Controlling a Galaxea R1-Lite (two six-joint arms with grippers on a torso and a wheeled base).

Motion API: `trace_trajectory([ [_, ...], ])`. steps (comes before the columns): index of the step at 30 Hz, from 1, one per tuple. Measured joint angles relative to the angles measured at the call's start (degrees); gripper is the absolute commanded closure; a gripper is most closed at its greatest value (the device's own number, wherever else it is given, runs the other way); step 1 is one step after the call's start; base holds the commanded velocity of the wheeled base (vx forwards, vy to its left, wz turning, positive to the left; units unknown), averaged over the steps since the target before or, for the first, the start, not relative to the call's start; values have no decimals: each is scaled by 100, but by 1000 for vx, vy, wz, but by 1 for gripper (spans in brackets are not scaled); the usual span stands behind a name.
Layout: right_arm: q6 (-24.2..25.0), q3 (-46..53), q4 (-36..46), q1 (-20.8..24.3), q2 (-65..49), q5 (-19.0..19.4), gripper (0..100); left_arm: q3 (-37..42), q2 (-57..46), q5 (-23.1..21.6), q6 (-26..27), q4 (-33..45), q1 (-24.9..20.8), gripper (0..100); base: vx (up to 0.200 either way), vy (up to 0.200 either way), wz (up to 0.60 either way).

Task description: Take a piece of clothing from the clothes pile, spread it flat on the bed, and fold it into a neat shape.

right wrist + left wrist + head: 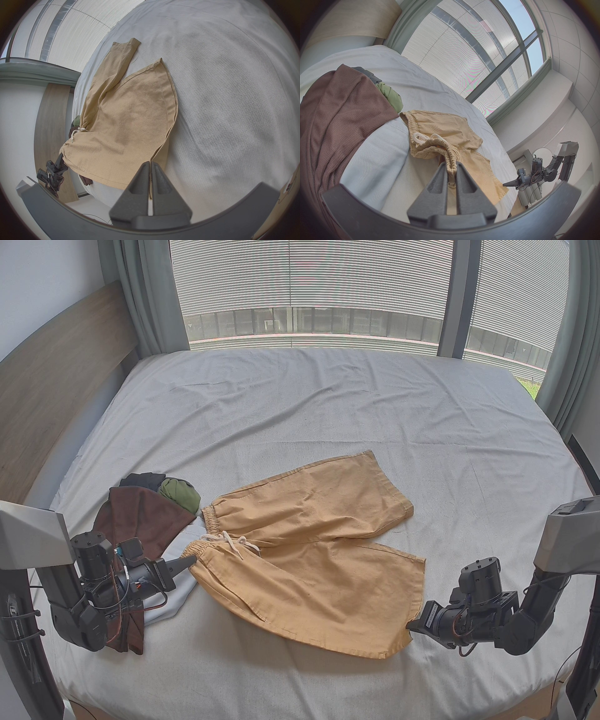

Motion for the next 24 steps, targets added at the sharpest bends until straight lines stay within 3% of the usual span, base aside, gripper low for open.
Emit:
trace_trajectory([
  [10, 5, 30, 2, -84, -110, 96, 100, -13, -22, 0, -16, 5, -5, 100, 0, 0, 0],
  [24, -20, -260, 364, -390, -1196, 168, 100, -165, -196, 13, -285, 9, -60, 100, 0, 0, 0],
])
